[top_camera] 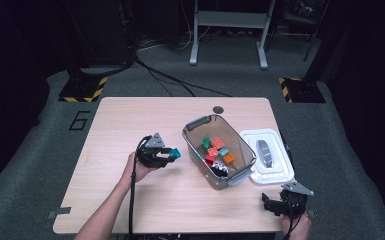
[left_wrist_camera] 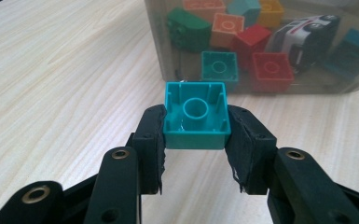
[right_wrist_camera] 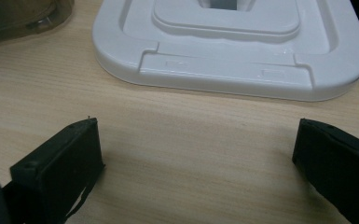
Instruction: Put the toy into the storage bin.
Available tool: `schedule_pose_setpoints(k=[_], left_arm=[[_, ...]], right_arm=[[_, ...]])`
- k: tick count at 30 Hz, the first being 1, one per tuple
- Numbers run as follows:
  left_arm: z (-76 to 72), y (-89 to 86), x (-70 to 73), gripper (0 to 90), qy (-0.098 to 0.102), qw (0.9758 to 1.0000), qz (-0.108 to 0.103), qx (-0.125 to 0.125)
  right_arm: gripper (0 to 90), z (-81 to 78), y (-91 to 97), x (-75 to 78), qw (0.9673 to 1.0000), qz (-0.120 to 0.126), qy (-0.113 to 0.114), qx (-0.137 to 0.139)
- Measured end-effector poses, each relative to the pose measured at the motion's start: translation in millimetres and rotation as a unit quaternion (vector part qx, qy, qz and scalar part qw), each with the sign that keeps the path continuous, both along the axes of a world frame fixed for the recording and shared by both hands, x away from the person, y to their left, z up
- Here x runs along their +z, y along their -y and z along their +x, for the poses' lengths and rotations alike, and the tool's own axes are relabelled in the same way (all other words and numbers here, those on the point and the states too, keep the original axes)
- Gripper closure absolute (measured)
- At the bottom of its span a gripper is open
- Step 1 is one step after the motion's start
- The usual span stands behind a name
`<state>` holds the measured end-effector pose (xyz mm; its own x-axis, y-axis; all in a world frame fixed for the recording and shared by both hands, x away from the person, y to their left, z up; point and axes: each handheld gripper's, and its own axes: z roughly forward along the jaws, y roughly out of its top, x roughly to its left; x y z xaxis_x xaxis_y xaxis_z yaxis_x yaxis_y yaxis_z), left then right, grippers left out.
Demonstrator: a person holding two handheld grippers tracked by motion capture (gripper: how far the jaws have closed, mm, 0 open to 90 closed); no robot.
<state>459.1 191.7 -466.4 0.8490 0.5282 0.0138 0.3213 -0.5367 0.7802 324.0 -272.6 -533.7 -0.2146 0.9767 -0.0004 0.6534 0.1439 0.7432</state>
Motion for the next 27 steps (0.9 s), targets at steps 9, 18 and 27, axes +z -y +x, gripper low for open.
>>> schedule_pose_setpoints(k=[9, 18, 27], left_arm=[[-8.2, 3.8, 18.9, 59.1, 0.004, 0.9998, 0.010, -0.015], [-14.1, 8.4, 38.1, 59.1, 0.005, 0.9999, 0.007, -0.007], [-15.7, 7.9, 59.0, 59.1, -0.004, 0.9999, 0.003, 0.009]], right_arm=[[0.6, 0.0, 0.0, 0.0, 1.0000, 0.000, 0.000, 0.000], [0.6, 0.0, 0.0, 0.0, 1.0000, 0.000, 0.000, 0.000], [0.6, 0.0, 0.0, 0.0, 1.0000, 0.000, 0.000, 0.000]])
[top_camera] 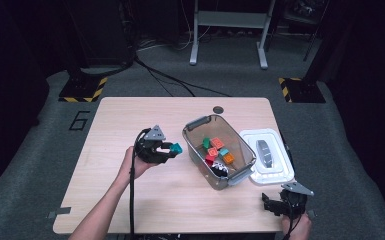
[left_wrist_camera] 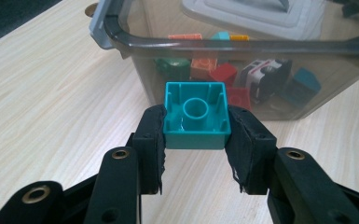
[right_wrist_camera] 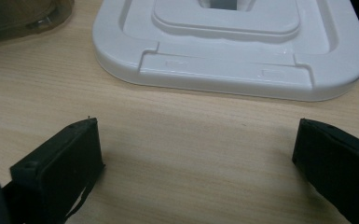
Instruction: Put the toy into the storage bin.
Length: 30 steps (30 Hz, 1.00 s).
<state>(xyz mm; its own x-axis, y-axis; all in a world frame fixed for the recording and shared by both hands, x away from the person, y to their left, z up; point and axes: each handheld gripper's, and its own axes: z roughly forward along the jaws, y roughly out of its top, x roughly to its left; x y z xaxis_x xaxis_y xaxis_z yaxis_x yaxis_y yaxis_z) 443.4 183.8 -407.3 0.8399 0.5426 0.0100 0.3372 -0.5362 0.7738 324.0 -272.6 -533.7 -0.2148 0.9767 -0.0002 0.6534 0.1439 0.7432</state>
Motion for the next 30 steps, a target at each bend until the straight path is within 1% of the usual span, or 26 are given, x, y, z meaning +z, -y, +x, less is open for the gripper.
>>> schedule_pose_setpoints(k=[1, 3, 5, 7, 9, 11, 12, 14, 15, 18, 19, 21, 23, 24, 26, 27, 29, 30], left_arm=[[0.2, -0.2, 2.7, 59.1, 0.002, 1.0000, 0.000, 0.000], [-0.1, 0.7, 8.2, 59.1, -0.001, 1.0000, -0.006, 0.003], [-0.3, 1.8, 12.9, 59.1, 0.001, 1.0000, -0.009, 0.001], [-0.2, 3.4, 18.7, 59.1, 0.003, 1.0000, -0.008, 0.000], [-0.7, 5.8, 23.8, 59.1, 0.007, 0.9999, -0.012, -0.004], [-1.2, 9.1, 28.7, 59.1, 0.010, 0.9999, -0.011, -0.007], [-1.0, 10.4, 31.4, 59.1, 0.011, 0.9998, -0.008, -0.013], [-1.0, 14.7, 34.9, 59.1, 0.013, 0.9998, -0.009, -0.013], [-0.7, 16.9, 36.3, 59.2, 0.017, 0.9997, -0.012, -0.014], [-0.1, 23.8, 40.6, 59.1, 0.020, 0.9996, -0.012, -0.017], [0.2, 25.8, 42.2, 59.1, 0.017, 0.9995, -0.013, -0.023], [-0.1, 31.4, 44.1, 59.1, 0.020, 0.9995, -0.012, -0.022], [0.1, 36.3, 46.1, 59.1, 0.018, 0.9993, -0.009, -0.030], [-0.1, 39.1, 46.4, 59.1, 0.021, 0.9993, -0.008, -0.030], [-0.2, 44.4, 47.1, 59.0, 0.016, 0.9991, -0.011, -0.038], [-0.1, 47.0, 47.3, 59.0, 0.021, 0.9991, -0.007, -0.037], [-0.5, 52.4, 47.0, 59.0, 0.014, 0.9990, -0.012, -0.041], [-0.2, 54.6, 47.1, 59.0, 0.016, 0.9989, -0.007, -0.044]], right_arm=[[0.6, 0.0, 0.0, 0.0, 1.0000, 0.000, 0.000, 0.000], [0.6, 0.0, 0.0, 0.0, 1.0000, 0.000, 0.000, 0.000], [0.6, 0.0, 0.0, 0.0, 1.0000, 0.000, 0.000, 0.000], [0.7, 0.0, 0.0, 0.1, 1.0000, 0.002, 0.000, -0.004], [0.7, 0.0, -0.1, 0.1, 1.0000, 0.002, 0.000, -0.004], [0.7, 0.0, 0.0, 0.1, 1.0000, 0.002, 0.000, -0.004], [0.7, 0.0, -0.1, 0.0, 1.0000, 0.002, 0.001, -0.004], [0.7, -0.1, 0.0, 0.1, 1.0000, 0.002, 0.000, -0.004], [0.7, 0.0, 0.0, 0.1, 1.0000, 0.002, 0.000, -0.004], [0.7, 0.0, 0.0, 0.1, 1.0000, 0.002, 0.001, -0.004], [0.7, -0.1, -0.1, 0.1, 1.0000, 0.002, 0.000, -0.005], [0.7, -0.1, -0.1, 0.1, 1.0000, 0.002, 0.000, -0.004], [0.7, -0.1, 0.0, 0.1, 1.0000, 0.002, 0.001, -0.004], [0.7, -0.1, 0.0, 0.1, 1.0000, 0.002, 0.001, -0.004], [0.7, -0.1, 0.0, 0.1, 1.0000, 0.002, 0.001, -0.004], [0.7, -0.1, -0.1, 0.1, 1.0000, 0.002, 0.000, -0.004], [0.7, -0.1, 0.0, 0.1, 1.0000, 0.002, 0.000, -0.004], [0.7, -0.1, -0.1, 0.1, 1.0000, 0.002, 0.000, -0.005]])
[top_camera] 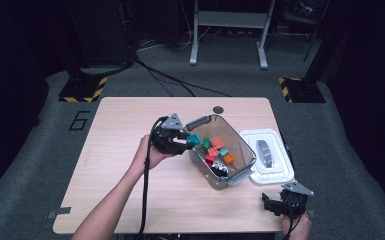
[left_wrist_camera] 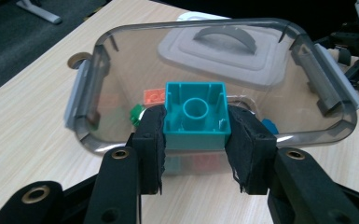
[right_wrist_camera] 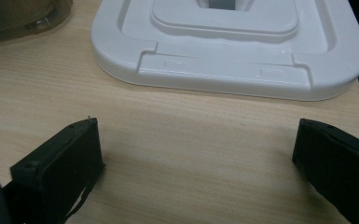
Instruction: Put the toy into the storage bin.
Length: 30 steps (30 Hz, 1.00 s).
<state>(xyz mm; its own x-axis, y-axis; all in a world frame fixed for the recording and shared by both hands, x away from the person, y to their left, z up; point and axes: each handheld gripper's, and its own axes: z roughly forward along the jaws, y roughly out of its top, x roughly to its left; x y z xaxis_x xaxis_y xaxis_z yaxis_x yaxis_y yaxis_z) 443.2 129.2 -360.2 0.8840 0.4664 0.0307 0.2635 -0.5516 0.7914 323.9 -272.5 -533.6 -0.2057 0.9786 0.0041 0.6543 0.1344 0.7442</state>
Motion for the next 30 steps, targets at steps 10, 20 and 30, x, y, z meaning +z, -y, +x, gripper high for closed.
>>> schedule_pose_setpoints(k=[10, 20, 30], left_arm=[[-2.2, 28.5, -6.4, 58.7, -0.024, 0.9992, 0.012, -0.028], [-7.0, 57.3, -16.1, 58.7, -0.045, 0.9961, 0.038, -0.066], [-10.2, 71.0, -21.0, 56.7, -0.067, 0.9917, 0.050, -0.098]], right_arm=[[0.7, 0.0, 0.1, 0.0, 1.0000, 0.000, 0.000, 0.001], [0.7, 0.0, 0.1, 0.0, 1.0000, 0.000, 0.000, 0.000], [0.8, 0.0, 0.2, 0.0, 1.0000, 0.000, 0.000, 0.001]])
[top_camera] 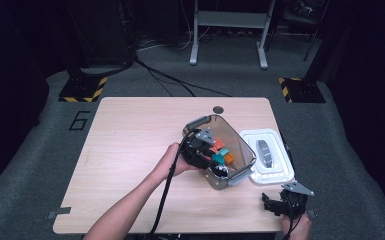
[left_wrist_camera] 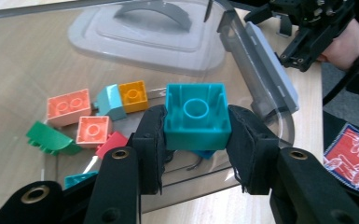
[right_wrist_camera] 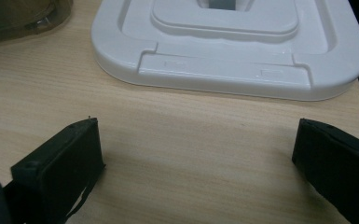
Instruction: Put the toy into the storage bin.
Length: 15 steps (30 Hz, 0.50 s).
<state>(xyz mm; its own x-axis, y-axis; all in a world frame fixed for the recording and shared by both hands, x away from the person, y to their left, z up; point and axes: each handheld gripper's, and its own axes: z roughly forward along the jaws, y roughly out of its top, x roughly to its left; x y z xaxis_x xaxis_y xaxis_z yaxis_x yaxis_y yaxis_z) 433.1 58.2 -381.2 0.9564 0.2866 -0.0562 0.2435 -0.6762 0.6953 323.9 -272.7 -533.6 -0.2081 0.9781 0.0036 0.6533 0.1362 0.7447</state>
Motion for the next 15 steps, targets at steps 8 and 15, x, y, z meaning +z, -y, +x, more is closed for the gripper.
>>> schedule_pose_setpoints(k=[8, 15], left_arm=[[0.0, -13.4, 4.0, 33.7, 0.007, 0.9996, -0.018, 0.021], [-2.4, -46.1, 6.6, 17.0, 0.021, 0.9969, -0.042, 0.062]], right_arm=[[0.9, 0.0, 0.1, 0.0, 1.0000, 0.000, 0.000, 0.000], [0.9, 0.0, 0.0, 0.0, 1.0000, 0.000, 0.000, 0.000]])
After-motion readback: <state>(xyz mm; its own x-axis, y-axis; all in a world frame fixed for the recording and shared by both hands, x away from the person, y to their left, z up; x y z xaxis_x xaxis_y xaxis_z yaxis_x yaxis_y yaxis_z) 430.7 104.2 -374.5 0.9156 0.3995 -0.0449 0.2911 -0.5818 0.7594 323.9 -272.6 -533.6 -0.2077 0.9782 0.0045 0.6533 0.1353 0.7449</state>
